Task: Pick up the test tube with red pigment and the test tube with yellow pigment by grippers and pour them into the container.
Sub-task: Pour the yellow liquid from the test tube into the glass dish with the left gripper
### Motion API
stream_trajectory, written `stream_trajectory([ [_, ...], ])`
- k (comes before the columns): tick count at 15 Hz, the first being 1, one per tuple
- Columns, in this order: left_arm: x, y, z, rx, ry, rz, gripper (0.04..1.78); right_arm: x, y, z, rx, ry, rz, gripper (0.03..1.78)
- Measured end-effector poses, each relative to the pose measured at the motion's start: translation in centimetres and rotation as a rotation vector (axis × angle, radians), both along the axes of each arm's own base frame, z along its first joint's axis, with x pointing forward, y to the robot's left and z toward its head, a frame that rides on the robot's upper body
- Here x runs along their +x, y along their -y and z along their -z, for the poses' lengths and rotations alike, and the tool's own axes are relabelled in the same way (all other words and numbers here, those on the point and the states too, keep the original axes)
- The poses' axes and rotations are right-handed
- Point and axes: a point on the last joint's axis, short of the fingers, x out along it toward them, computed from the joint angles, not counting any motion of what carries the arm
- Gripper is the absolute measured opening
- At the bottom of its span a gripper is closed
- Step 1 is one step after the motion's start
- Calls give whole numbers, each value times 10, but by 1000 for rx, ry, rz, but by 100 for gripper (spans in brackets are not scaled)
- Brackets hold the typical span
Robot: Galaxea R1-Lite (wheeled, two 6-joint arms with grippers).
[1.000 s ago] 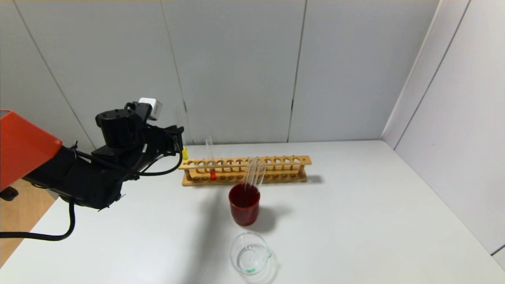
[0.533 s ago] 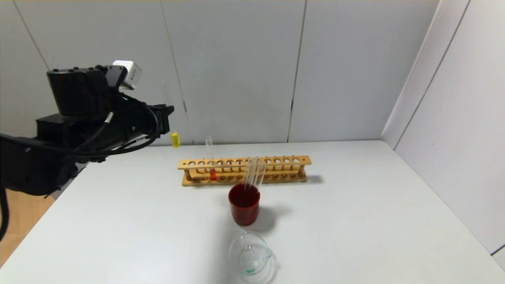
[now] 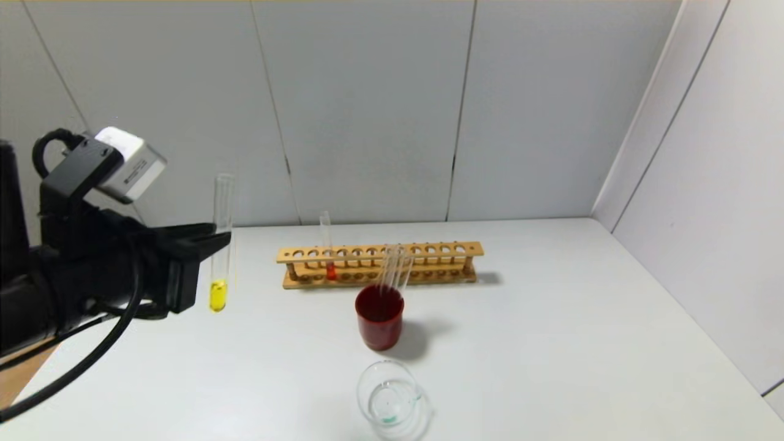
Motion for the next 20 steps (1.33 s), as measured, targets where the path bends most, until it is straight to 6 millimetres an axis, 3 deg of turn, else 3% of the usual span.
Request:
stream_trajectory([
  [4,-35,-3,22,118,4,94,29,0,0,0,0,0,0,175],
  [9,-48,4,37,166,-14,192,29,0,0,0,0,0,0,175],
  [13,-43,20,46,201,-50,258,29,0,0,0,0,0,0,175],
  [20,-8,62,74,279,-69,284,29,0,0,0,0,1,0,175],
])
